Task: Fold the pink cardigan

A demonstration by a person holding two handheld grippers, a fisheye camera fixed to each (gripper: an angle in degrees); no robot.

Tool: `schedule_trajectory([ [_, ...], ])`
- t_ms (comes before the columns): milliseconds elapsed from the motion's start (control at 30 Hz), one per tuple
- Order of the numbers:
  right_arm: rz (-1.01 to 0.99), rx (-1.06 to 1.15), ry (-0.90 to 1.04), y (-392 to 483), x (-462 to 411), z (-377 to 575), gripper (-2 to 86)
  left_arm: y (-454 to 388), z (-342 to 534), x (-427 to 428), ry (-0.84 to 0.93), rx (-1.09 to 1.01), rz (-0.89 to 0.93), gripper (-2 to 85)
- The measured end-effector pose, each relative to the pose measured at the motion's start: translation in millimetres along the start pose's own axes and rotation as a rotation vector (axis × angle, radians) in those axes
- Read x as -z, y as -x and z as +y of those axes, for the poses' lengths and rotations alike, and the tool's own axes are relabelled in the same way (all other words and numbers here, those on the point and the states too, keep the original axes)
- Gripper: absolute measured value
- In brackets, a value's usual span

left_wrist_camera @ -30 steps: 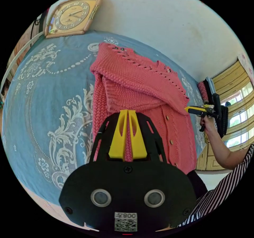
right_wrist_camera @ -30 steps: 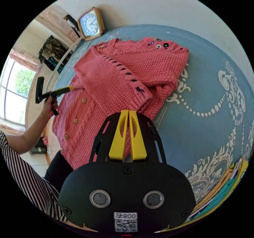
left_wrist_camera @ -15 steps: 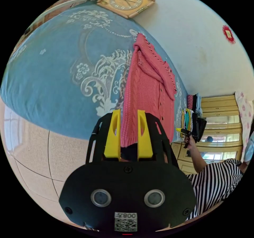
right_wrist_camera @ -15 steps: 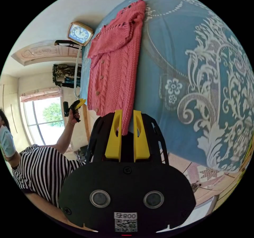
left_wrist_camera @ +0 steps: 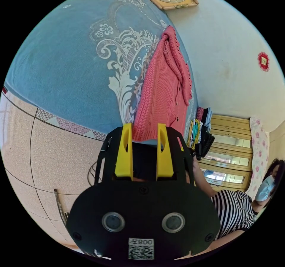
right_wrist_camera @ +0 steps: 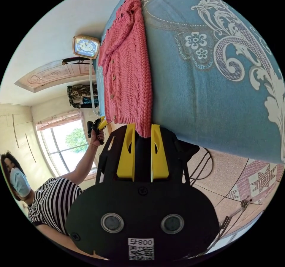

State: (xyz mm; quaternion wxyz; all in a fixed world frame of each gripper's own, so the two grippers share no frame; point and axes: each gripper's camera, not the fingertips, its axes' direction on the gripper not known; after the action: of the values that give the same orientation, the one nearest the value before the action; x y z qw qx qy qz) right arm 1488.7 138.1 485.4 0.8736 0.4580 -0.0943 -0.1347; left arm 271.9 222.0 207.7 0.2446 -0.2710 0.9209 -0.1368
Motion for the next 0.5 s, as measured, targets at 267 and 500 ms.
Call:
schedule_trajectory([
  [267, 0.0, -0.028, -0.027, -30.5, -3.6, 36.3, 5.6, -23.0, 36.7, 22.3, 0.011, 0.009, -0.053, 5.6],
  [500, 0.006, 0.001, -0.009, -37.7, -5.3, 66.7, 2.9, -51.1, 76.2, 40.8, 0.008, -0.01, 0.0, 3.8],
])
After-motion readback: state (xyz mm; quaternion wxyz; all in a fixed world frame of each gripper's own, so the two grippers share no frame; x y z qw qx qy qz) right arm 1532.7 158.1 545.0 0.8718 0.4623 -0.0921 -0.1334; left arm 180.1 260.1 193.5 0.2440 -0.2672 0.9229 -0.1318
